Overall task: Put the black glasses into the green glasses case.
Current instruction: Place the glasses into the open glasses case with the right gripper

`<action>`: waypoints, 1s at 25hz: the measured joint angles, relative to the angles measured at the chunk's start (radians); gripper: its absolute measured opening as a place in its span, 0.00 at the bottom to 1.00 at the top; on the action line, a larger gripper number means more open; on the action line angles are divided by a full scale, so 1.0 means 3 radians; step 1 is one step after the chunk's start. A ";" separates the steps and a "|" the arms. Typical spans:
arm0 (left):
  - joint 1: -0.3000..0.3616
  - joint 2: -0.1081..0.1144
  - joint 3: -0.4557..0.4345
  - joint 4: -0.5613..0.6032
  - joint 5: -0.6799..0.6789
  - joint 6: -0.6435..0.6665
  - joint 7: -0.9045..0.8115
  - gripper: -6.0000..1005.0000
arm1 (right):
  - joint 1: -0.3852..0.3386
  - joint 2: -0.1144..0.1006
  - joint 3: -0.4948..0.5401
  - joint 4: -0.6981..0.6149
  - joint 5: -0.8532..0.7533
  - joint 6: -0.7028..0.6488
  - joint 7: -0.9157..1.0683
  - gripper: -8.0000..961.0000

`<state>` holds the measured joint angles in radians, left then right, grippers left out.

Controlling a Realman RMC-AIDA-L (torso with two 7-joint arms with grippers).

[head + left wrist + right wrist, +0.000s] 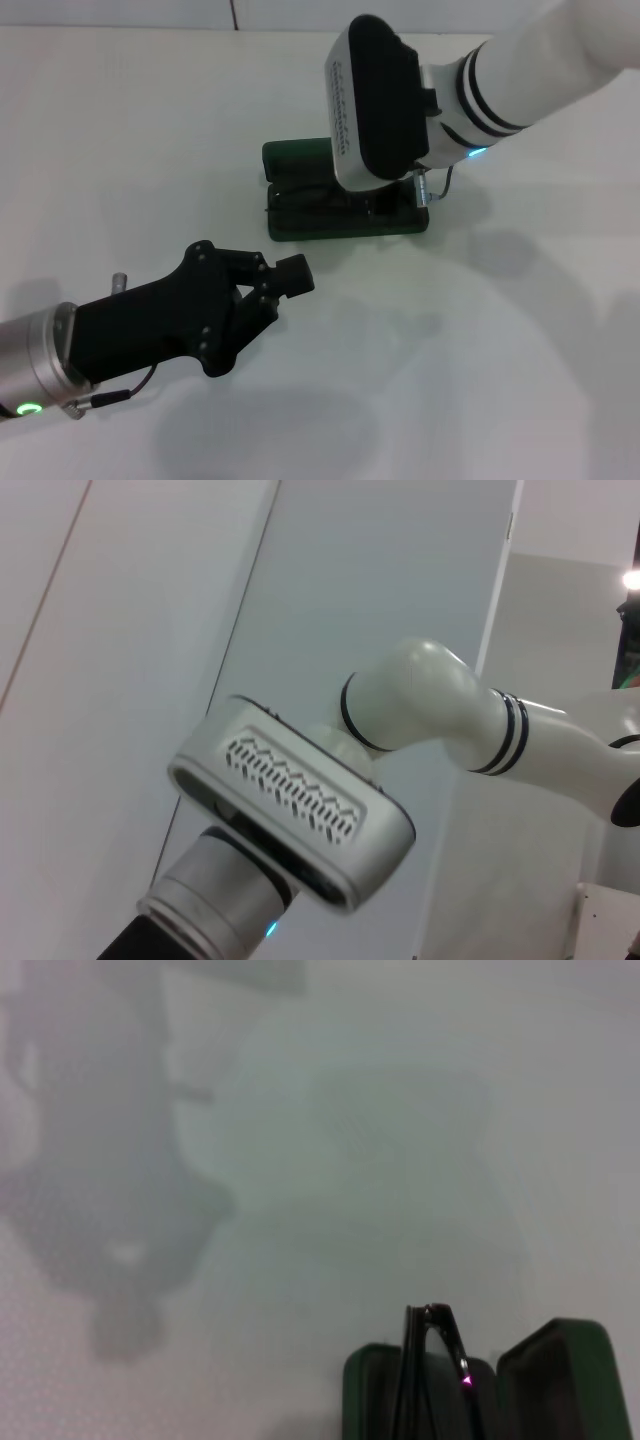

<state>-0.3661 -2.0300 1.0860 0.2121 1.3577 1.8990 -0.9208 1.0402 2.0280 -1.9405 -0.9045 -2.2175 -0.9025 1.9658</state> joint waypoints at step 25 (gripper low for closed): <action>0.0003 0.0002 -0.0017 0.0005 0.0086 0.0000 -0.0085 0.03 | -0.0014 0.0000 -0.0392 0.0087 -0.0196 0.0472 0.0084 0.06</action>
<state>-0.3652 -2.0295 1.0810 0.2137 1.3836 1.8991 -0.9465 1.0360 2.0279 -2.0582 -0.8784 -2.2764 -0.7609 1.9911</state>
